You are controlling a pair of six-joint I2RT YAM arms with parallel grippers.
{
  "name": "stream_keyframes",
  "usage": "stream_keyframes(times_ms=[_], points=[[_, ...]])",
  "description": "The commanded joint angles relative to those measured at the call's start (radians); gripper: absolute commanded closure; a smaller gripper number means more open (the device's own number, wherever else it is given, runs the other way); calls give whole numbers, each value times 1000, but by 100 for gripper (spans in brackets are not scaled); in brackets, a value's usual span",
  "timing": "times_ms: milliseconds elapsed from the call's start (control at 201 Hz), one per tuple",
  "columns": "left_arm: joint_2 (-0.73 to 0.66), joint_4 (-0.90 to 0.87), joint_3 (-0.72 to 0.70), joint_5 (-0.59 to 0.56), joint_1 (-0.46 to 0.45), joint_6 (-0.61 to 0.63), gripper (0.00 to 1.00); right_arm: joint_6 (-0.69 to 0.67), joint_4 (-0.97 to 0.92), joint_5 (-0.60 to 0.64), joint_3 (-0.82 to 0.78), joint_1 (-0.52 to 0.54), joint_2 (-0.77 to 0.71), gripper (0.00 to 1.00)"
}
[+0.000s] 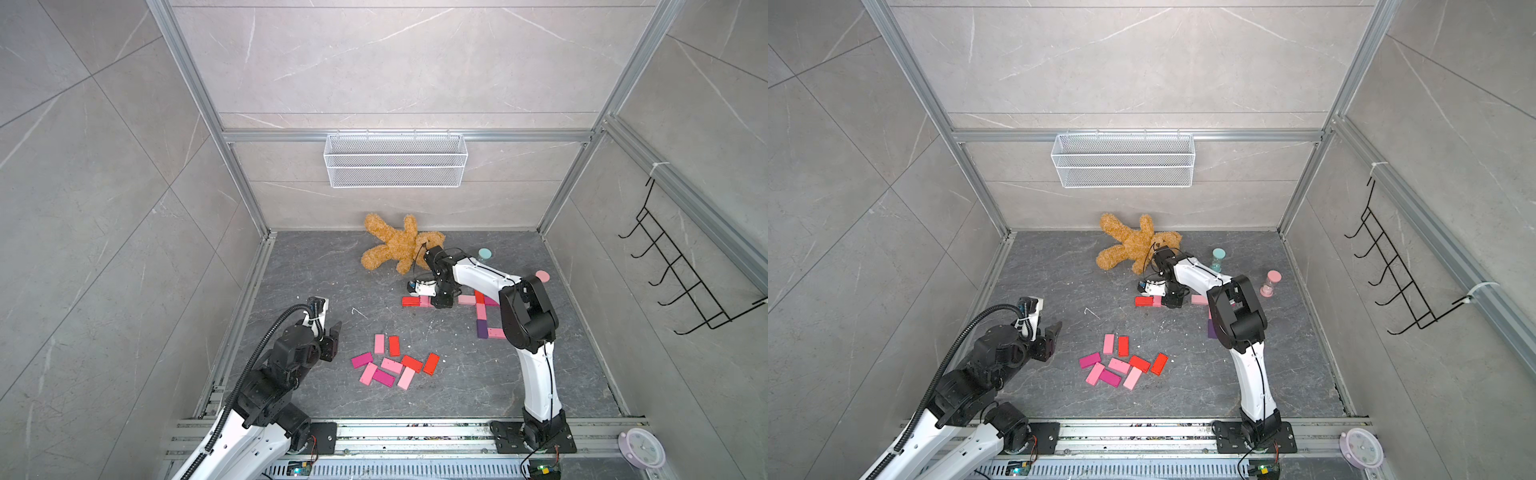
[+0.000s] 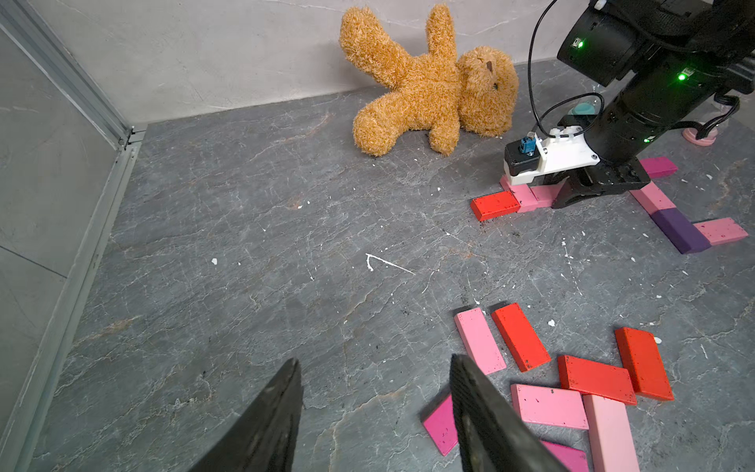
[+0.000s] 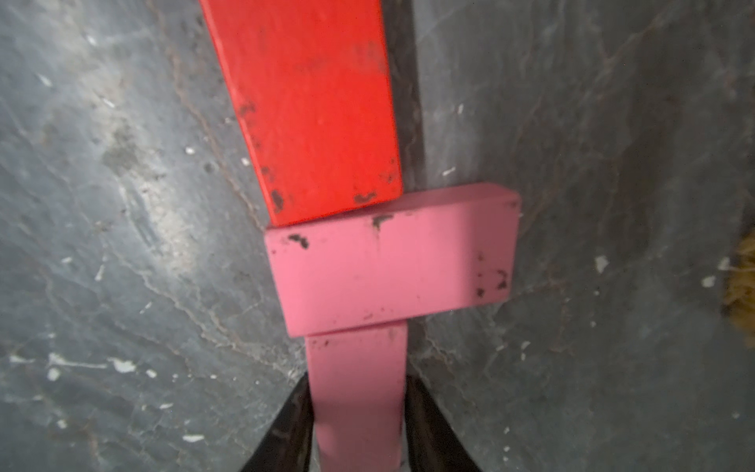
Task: Assemble the letter t with building blocks
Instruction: Assemble the building block at the center of the board.
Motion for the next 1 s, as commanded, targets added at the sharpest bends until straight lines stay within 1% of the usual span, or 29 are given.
stream_keyframes(times_ms=[0,174,483,617,896,991], points=[[3,37,-5,13,2,19,40,-7,-29,-27,-40,17,94,62],[6,44,-6,17,3,20,40,-26,-32,-38,-55,18,85,66],[11,50,-7,19,2,25,40,-55,-6,-28,-80,18,71,67],[14,51,-8,21,2,27,40,-77,-7,-39,-87,20,62,70],[22,56,-7,28,2,29,40,-88,-15,-27,-66,19,79,70],[18,58,-8,29,2,31,40,-89,-14,-25,-63,20,84,69]])
